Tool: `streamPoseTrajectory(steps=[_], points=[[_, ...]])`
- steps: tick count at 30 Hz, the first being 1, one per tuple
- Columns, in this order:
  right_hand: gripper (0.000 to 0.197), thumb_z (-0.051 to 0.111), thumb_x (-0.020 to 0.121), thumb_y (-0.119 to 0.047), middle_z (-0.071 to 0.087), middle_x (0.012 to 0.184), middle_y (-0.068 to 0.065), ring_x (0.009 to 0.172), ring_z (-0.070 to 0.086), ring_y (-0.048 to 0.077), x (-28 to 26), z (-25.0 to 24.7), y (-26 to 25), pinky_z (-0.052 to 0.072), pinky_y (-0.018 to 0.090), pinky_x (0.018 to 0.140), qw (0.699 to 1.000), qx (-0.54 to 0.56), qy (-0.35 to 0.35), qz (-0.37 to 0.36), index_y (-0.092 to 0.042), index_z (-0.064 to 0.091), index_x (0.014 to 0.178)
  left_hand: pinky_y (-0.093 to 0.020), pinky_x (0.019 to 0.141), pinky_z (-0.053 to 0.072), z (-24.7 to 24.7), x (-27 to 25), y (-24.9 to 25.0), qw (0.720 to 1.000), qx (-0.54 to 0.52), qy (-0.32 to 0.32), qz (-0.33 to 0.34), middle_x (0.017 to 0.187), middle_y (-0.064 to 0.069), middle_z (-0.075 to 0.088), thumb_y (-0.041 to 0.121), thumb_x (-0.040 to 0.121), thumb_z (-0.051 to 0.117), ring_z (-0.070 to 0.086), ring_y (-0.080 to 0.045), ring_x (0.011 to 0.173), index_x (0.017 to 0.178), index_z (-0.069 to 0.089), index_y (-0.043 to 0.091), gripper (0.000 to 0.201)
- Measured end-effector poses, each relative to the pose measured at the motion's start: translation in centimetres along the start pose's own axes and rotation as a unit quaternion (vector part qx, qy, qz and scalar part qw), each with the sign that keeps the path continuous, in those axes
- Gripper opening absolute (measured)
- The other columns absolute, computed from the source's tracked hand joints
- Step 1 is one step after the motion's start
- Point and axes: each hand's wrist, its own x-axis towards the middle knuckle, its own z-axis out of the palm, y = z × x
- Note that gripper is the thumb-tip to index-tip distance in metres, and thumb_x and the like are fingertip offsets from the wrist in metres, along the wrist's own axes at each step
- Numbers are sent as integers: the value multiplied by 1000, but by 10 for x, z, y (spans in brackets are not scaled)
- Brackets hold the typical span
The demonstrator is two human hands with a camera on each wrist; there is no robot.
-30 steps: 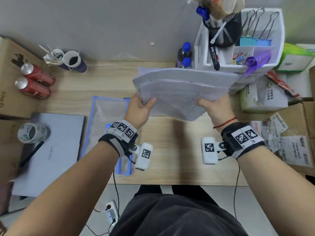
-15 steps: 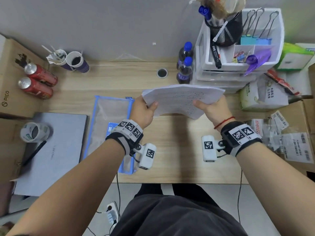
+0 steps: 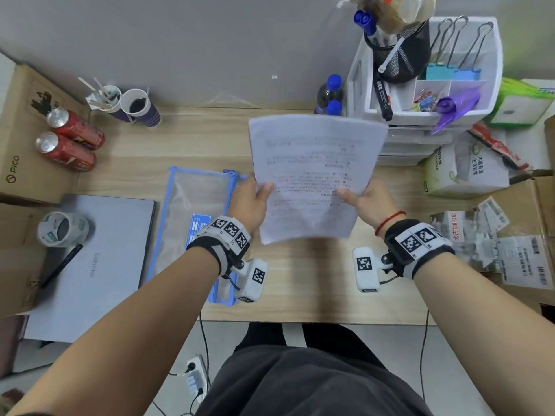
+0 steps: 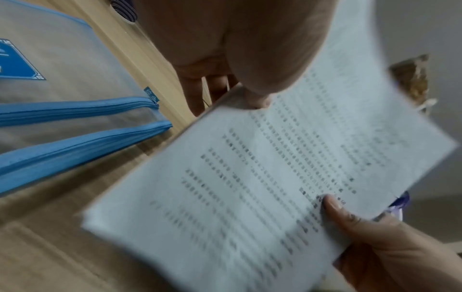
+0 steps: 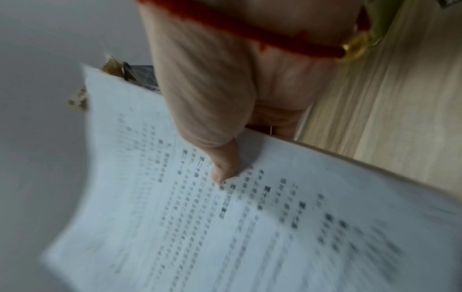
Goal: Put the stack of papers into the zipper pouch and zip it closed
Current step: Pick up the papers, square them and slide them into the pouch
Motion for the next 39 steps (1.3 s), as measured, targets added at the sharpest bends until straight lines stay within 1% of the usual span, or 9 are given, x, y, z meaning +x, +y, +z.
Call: streamPoseTrajectory(steps=[6,10,12,17,20,25,30,33,39], points=[[48,78,75,-26,70,122,6,112,67,23,-9,21,12,50,45,99,972,148,-126,132,-11,66,119,-39,98,47,1,-1,-18,993,-108,13,-50,126,-7,61,22,102,36,58,-24,113,134,48,7,37],[35,79,75,-26,75,107,9,100,71,29,-7,38,41,53,51,95,978,68,-78,183,-10,73,105,-29,81,42,-2,-2,-47,997,1,-39,-69,115,-4,65,23,100,42,59,-22,98,132,50,11,34],[35,79,75,-29,76,101,11,94,72,31,-7,42,50,56,51,89,978,19,-46,204,-6,73,101,-30,73,43,-8,-5,-66,993,63,3,-102,99,-10,66,26,95,54,61,-29,89,118,52,8,29],[33,79,76,-29,75,99,13,90,72,33,-12,44,75,57,53,85,966,-35,-33,255,-4,72,97,-41,79,50,-23,-13,-110,955,249,7,-159,123,-16,43,53,65,79,54,-33,100,125,33,7,88],[30,76,79,-27,72,96,12,86,69,29,-16,49,78,57,45,85,963,-67,-46,255,-1,71,94,-41,69,49,-16,-17,-121,932,323,-22,-161,114,-13,37,60,56,81,50,-32,87,124,27,11,99],[26,72,84,-23,69,96,13,85,66,28,-18,56,75,55,39,83,964,-111,-61,234,-1,69,98,-39,64,44,-5,-14,-122,942,314,-32,-113,112,-15,52,32,76,66,56,-36,83,118,39,7,56],[23,72,84,-27,71,91,12,87,68,31,-15,58,65,57,42,85,962,-131,-82,227,-5,69,91,-35,61,42,-12,-10,-105,965,252,-12,-77,86,-10,56,15,85,53,52,-31,73,97,47,9,15],[28,71,84,-27,72,97,16,90,69,33,-8,62,54,57,44,85,966,-128,-73,212,-1,70,95,-29,51,34,-12,-13,-92,977,209,-27,-28,75,-6,52,13,84,53,49,-27,65,88,42,12,12],[34,69,85,-28,68,97,12,88,66,29,16,62,36,52,34,77,961,-200,-42,185,-1,67,105,-32,56,45,-5,-18,-72,993,115,-10,4,72,-3,51,14,85,55,51,-23,64,94,50,9,12]])
